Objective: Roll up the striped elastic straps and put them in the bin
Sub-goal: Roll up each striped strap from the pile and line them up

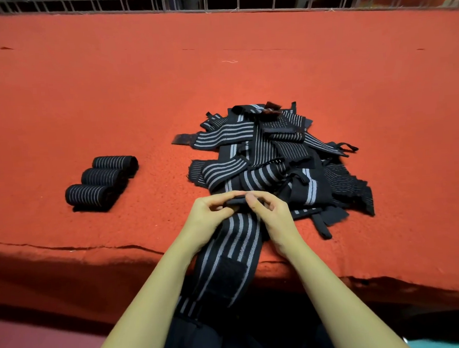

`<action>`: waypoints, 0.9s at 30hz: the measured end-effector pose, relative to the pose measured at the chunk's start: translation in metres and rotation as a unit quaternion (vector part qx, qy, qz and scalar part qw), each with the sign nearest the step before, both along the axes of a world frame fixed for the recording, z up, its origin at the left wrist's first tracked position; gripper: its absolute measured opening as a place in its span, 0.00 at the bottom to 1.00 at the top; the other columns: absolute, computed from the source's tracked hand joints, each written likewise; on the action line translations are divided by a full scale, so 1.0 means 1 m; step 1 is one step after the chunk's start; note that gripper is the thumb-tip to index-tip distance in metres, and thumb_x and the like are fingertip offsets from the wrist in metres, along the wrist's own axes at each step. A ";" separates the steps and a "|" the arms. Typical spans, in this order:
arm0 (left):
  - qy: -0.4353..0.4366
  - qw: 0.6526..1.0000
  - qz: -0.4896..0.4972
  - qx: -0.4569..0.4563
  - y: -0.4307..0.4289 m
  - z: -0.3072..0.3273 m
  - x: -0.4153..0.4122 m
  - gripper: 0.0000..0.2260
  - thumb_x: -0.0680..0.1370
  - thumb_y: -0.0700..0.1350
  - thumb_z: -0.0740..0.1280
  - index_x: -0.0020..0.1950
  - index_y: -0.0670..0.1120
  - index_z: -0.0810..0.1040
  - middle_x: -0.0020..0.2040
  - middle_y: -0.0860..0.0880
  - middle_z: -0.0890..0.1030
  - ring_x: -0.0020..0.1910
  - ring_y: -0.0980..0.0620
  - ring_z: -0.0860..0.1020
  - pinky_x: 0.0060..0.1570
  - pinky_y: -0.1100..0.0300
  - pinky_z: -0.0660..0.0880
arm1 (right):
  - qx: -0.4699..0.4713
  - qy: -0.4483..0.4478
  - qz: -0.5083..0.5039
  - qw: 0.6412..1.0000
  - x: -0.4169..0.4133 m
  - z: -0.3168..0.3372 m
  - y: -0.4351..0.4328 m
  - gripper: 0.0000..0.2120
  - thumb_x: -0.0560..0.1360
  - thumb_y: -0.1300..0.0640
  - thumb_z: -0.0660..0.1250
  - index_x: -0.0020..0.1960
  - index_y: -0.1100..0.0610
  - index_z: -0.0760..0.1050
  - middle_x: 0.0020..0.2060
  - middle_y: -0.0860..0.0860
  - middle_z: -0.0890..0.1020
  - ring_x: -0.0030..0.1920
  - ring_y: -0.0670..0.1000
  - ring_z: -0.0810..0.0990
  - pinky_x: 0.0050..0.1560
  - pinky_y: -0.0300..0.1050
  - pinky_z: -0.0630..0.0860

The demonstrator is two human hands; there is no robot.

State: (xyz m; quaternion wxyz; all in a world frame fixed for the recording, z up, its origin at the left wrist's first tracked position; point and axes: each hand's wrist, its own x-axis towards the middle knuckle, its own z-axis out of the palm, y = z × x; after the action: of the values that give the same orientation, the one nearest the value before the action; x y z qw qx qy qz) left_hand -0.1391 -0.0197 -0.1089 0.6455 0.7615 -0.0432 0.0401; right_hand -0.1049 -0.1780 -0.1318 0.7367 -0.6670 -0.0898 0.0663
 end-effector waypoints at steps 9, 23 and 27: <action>0.113 0.992 -0.005 -0.063 -0.003 0.010 0.002 0.14 0.80 0.44 0.64 0.65 0.46 0.76 0.46 0.54 0.84 0.44 0.62 0.81 0.51 0.67 0.75 | 0.088 0.080 0.041 0.992 0.001 -0.001 -0.006 0.21 0.73 0.62 0.71 0.64 0.60 0.72 0.57 0.59 0.81 0.59 0.54 0.80 0.61 0.46 0.76; 0.012 0.997 -0.050 -0.061 -0.002 0.040 0.005 0.17 0.82 0.38 0.60 0.68 0.49 0.59 0.60 0.45 0.74 0.56 0.56 0.77 0.52 0.62 0.76 | -0.024 -0.090 0.013 0.996 -0.003 0.043 0.009 0.15 0.74 0.52 0.65 0.58 0.50 0.68 0.56 0.52 0.80 0.58 0.51 0.79 0.62 0.52 0.74; -0.009 0.992 -0.058 -0.107 -0.012 0.048 0.010 0.16 0.79 0.38 0.65 0.63 0.54 0.68 0.54 0.43 0.78 0.50 0.52 0.79 0.51 0.53 0.78 | 0.002 -0.138 -0.020 0.990 -0.003 0.056 -0.003 0.12 0.74 0.57 0.65 0.55 0.46 0.71 0.56 0.54 0.79 0.58 0.52 0.78 0.63 0.53 0.73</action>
State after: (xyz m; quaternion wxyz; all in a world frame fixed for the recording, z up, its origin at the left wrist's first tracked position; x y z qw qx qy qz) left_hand -0.1290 -0.0316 -0.0604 0.7243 0.6836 -0.0886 0.0139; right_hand -0.1077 -0.1815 -0.0761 0.7201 -0.6696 -0.1774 -0.0413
